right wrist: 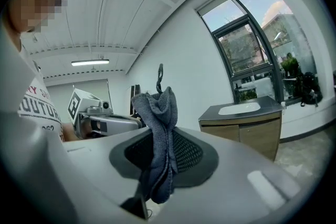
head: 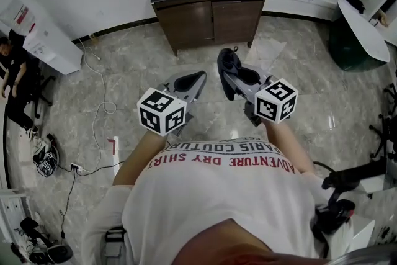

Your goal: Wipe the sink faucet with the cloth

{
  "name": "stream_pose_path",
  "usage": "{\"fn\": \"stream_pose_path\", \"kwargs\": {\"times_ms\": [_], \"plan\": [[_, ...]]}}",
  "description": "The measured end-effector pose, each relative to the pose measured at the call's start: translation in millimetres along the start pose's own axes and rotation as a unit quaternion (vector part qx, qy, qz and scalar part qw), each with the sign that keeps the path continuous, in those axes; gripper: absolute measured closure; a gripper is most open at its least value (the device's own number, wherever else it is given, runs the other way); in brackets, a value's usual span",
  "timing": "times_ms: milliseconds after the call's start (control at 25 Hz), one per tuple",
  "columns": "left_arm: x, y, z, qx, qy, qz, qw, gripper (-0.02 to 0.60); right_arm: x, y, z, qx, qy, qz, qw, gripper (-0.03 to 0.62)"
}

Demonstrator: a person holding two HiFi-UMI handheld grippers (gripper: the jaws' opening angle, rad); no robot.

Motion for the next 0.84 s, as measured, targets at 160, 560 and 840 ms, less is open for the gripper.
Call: {"fn": "stream_pose_path", "kwargs": {"times_ms": [160, 560, 840], "plan": [[-5, 2, 6, 0.004, 0.002, 0.003, 1.0, 0.58, -9, 5, -5, 0.008, -0.003, -0.001, 1.0, 0.517], [-16, 30, 36, 0.009, 0.002, 0.006, 0.9999, 0.58, -19, 23, -38, 0.013, -0.002, -0.001, 1.0, 0.517], [-27, 47, 51, 0.016, 0.015, 0.012, 0.9997, 0.58, -30, 23, -60, 0.029, -0.006, -0.016, 0.999, 0.517]]}}
Point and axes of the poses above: the fingertips, and each gripper's own axes: y backward along the fingers, z to its right, x out of its top, the point moved 7 cm from there along y, backward along the fingers, and after that the axes turned 8 degrees about -z, right-handed, at the moved point
